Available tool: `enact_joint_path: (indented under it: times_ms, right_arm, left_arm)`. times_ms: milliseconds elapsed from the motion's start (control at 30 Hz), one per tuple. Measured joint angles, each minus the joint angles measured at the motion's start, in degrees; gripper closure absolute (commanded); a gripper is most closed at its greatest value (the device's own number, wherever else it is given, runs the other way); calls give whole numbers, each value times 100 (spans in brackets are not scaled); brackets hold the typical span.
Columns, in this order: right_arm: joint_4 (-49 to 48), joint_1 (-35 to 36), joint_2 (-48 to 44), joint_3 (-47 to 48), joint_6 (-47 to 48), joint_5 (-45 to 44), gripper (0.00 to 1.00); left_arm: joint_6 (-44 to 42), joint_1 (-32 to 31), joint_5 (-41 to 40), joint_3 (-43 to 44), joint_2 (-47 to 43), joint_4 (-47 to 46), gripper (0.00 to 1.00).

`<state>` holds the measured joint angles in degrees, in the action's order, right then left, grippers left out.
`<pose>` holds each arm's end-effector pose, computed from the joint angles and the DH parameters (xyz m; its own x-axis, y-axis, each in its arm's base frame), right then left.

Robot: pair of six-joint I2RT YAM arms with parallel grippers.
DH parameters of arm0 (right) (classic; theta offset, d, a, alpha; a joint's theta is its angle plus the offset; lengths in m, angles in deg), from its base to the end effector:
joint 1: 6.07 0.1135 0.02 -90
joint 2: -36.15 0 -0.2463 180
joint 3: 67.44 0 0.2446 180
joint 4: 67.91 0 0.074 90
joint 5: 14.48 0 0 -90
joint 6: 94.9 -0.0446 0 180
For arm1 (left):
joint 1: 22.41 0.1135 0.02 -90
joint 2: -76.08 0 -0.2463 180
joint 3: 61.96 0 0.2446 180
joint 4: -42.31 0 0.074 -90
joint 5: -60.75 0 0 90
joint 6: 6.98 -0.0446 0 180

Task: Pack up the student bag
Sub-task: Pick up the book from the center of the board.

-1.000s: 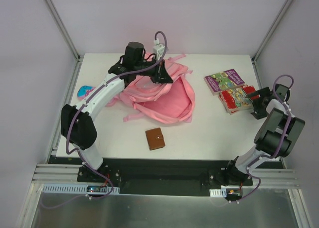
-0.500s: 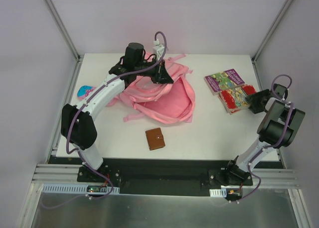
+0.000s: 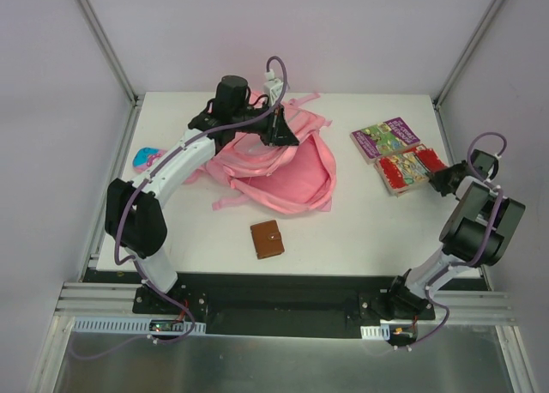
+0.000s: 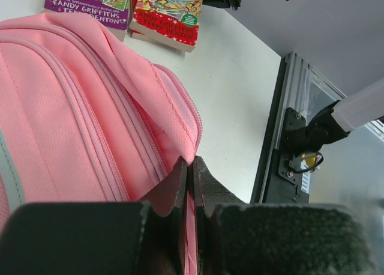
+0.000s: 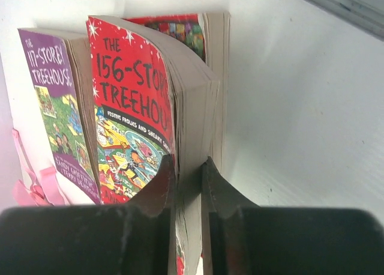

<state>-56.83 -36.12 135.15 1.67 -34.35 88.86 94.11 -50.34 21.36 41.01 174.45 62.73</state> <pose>0.3161 -0.1710 0.1579 -0.3288 0.7429 -0.5831 0.5720 0.6479 0.5030 0.3356 -0.2169 0.3489 -0.4199 0.0845 -0.9036 0.8901 0.2330 -0.3918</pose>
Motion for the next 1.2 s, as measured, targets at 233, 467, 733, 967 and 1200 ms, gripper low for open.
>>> enact_joint_path:
  times_ms: [233, 467, 733, 967, 1200]
  right_arm:
    - [387, 2, -785, -610, 225, 70, 99]
    - [885, 0, -1655, -920, 494, 269, 99]
    - [1121, 2, -2218, -859, 363, 1193, 99]
    - [1115, 168, -2903, -855, -9, 1692, 99]
    - [1082, 1552, -3003, -791, -317, 1851, 99]
  left_arm:
    - [4, 0, 26, -33, 0, -31, 100]
    - [4, 0, 35, -44, 0, -83, 100]
    - [9, 0, 26, -44, 0, -92, 100]
    - [11, 0, -13, -52, 0, -101, 100]
    - [9, 0, -20, -52, -11, -105, 100]
